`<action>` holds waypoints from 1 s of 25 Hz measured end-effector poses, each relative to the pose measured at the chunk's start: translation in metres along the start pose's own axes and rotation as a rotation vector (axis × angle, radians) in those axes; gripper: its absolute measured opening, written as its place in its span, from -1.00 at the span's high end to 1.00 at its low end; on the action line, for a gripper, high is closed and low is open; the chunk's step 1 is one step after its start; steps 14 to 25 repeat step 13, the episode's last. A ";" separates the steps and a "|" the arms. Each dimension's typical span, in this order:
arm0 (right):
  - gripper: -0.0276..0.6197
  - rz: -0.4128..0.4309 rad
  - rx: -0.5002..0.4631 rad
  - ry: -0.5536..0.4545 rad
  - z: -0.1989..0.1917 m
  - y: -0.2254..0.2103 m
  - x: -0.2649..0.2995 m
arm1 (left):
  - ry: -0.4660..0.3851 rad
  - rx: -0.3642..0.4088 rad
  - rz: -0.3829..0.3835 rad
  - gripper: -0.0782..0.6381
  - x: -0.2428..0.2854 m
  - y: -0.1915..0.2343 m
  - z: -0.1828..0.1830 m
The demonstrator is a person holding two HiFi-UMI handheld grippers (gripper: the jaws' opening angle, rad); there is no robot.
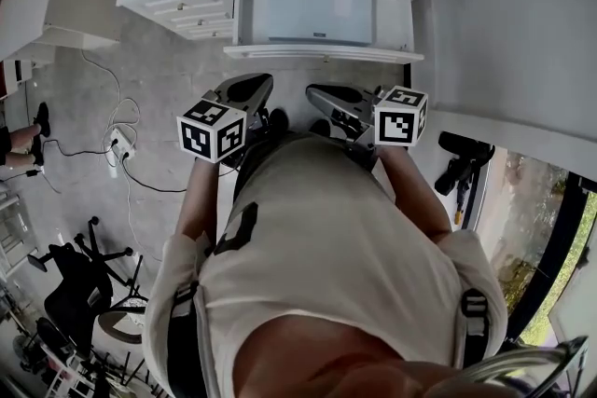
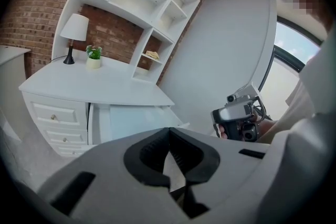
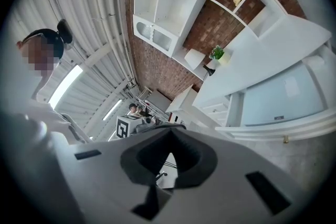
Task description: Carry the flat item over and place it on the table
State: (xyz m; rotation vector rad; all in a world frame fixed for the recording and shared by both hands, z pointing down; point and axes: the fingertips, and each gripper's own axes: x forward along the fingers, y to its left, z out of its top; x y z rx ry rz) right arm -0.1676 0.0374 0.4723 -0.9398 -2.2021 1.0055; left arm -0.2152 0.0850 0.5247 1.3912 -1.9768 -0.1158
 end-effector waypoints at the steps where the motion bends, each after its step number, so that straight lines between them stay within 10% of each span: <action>1: 0.89 0.000 0.000 0.004 0.001 -0.001 0.005 | 0.002 -0.003 0.000 0.73 -0.002 0.004 0.000; 25: 0.88 -0.014 -0.003 0.044 0.010 -0.004 0.059 | 0.021 -0.024 0.015 0.73 -0.021 0.059 -0.001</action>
